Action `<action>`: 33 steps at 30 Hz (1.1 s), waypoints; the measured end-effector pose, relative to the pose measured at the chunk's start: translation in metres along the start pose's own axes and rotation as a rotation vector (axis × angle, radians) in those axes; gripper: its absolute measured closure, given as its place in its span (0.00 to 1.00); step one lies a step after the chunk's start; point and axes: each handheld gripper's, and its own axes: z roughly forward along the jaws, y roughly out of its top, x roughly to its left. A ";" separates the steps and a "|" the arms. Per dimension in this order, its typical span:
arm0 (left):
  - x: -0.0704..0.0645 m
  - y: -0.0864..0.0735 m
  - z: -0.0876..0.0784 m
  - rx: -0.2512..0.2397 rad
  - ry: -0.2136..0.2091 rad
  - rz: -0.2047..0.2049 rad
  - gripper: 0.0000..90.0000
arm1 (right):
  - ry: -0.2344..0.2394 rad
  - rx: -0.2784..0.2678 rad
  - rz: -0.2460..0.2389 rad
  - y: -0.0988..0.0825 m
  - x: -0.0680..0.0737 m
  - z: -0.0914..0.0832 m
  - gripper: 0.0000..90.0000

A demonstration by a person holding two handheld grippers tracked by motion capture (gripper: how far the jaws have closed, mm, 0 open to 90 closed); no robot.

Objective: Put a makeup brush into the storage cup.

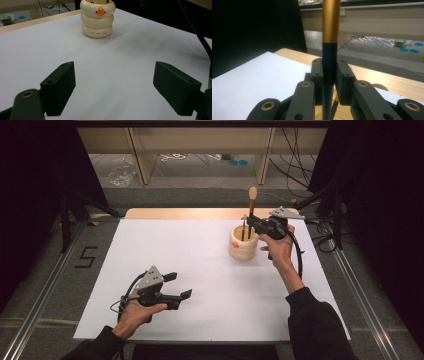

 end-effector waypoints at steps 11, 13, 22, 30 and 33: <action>0.000 0.002 -0.001 -0.015 0.001 -0.015 0.20 | -0.002 0.007 0.010 -0.011 -0.001 0.008 0.87; 0.000 0.002 -0.001 -0.016 0.001 -0.017 0.20 | -0.003 0.018 0.006 -0.013 -0.001 0.008 0.87; 0.000 0.002 -0.002 -0.020 -0.002 -0.025 0.20 | -0.014 0.034 0.007 -0.019 -0.002 0.010 0.87; 0.001 0.003 -0.004 -0.021 0.001 -0.021 0.20 | -0.012 0.051 0.024 -0.026 -0.002 0.012 0.87; 0.001 0.003 -0.004 -0.020 0.000 -0.022 0.20 | -0.009 0.047 0.022 -0.028 -0.002 0.013 0.87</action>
